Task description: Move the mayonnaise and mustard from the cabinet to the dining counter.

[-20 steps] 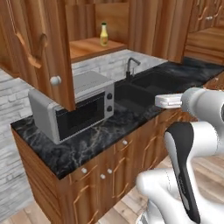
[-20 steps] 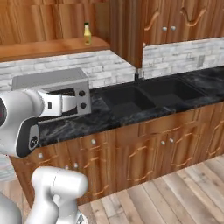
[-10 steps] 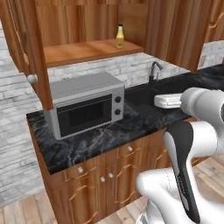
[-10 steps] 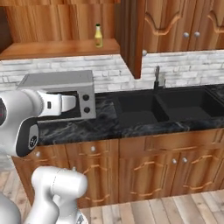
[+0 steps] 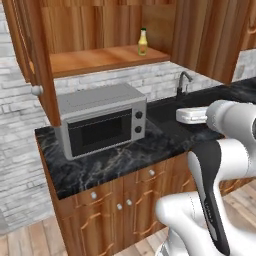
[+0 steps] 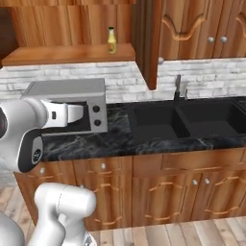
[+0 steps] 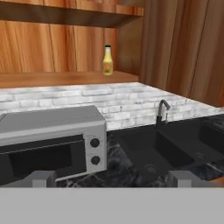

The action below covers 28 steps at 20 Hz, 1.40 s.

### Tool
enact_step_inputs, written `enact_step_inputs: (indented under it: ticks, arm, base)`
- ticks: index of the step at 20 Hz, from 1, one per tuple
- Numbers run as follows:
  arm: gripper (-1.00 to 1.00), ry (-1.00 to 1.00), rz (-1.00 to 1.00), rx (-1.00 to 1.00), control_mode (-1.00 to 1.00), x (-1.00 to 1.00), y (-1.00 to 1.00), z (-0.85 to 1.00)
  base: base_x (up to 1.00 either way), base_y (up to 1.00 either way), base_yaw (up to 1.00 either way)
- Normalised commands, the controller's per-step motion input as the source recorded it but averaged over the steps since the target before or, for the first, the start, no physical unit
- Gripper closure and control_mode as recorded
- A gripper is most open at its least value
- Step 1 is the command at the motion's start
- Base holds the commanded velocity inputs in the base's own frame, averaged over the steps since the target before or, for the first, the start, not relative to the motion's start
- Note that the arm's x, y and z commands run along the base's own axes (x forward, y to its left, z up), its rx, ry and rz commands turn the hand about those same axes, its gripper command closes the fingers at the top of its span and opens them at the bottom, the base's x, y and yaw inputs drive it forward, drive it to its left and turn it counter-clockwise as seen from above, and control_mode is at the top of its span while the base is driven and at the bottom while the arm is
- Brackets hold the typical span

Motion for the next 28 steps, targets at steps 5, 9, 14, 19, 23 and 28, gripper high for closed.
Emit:
enact_step_inputs:
  ticks: [5, 9, 14, 19, 23, 28]
  arm:
    - [-1.00, 0.00, 0.00, 0.00, 1.00, 0.00, 0.00, 0.00]
    - [-1.00, 0.00, 0.00, 0.00, 1.00, 0.00, 0.00, 0.00]
    - [-1.00, 0.00, 0.00, 0.00, 1.00, 0.00, 0.00, 0.00]
    - [-1.00, 0.00, 0.00, 0.00, 1.00, 0.00, 0.00, 0.00]
    - [-1.00, 0.00, 0.00, 0.00, 1.00, 0.00, 0.00, 0.00]
    - [-1.00, 0.00, 0.00, 0.00, 1.00, 0.00, 0.00, 0.00]
  base:
    - [0.48, -0.04, 0.09]
    - [0.51, -0.21, 0.07]
    - [0.65, -0.38, 0.07]
    - [0.79, -0.38, 0.08]
    - [0.80, -0.14, 0.14]
    - [0.60, 0.02, 0.13]
